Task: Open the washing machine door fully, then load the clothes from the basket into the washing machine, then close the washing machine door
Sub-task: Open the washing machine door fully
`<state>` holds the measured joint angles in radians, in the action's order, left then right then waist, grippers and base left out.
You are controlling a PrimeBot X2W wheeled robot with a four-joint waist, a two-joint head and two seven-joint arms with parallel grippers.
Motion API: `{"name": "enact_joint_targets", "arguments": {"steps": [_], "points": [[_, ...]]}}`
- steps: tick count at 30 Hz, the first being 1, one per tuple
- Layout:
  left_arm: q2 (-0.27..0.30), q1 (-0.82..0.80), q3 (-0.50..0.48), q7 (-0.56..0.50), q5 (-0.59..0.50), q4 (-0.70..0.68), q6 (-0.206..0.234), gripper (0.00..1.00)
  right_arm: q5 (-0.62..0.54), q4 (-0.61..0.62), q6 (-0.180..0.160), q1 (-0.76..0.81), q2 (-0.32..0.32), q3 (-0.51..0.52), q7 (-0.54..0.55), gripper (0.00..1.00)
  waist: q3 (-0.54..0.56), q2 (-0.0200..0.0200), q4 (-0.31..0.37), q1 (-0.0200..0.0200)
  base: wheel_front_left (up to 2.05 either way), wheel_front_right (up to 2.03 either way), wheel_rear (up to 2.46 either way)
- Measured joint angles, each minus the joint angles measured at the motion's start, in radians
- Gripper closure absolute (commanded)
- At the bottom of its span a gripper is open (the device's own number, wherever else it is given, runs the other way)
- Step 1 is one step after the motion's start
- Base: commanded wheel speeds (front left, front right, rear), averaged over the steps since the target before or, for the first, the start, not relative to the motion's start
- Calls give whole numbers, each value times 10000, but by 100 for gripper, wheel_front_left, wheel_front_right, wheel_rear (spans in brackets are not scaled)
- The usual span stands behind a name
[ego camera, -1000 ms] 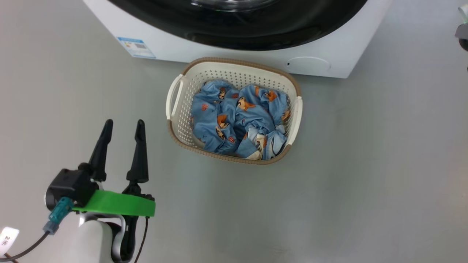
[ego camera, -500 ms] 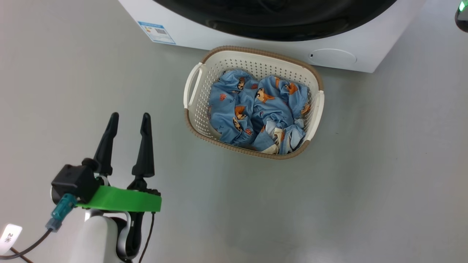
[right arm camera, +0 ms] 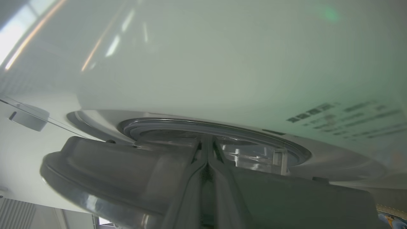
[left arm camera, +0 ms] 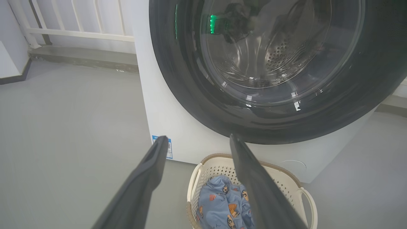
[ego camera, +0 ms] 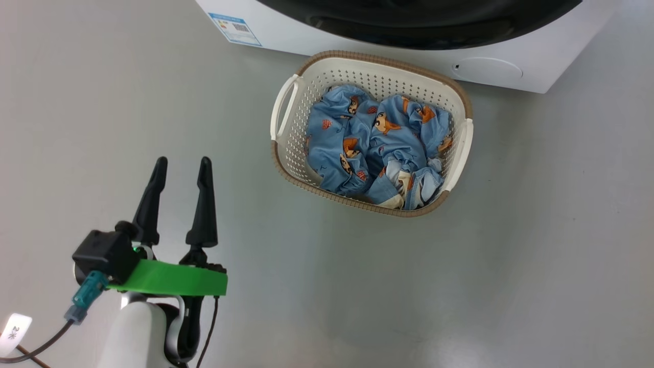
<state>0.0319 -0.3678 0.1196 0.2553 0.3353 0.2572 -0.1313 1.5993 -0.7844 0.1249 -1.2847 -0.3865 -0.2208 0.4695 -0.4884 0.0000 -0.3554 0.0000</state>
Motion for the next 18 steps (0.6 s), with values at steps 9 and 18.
{"name": "enact_joint_targets", "arguments": {"steps": [9, 18], "points": [[-44, 10, -167, 0, 0, 92, 0, 0, 33, -61, -2, 265, 102, -121, 662, 100, 389, 0, 66, 0, 0, 0, 0], [-46, 46, -226, 0, -2, 217, 0, 0, 174, 33, -2, 1135, 508, -372, 1484, 100, 952, 0, 171, 0, 0, 0, 0]]}}
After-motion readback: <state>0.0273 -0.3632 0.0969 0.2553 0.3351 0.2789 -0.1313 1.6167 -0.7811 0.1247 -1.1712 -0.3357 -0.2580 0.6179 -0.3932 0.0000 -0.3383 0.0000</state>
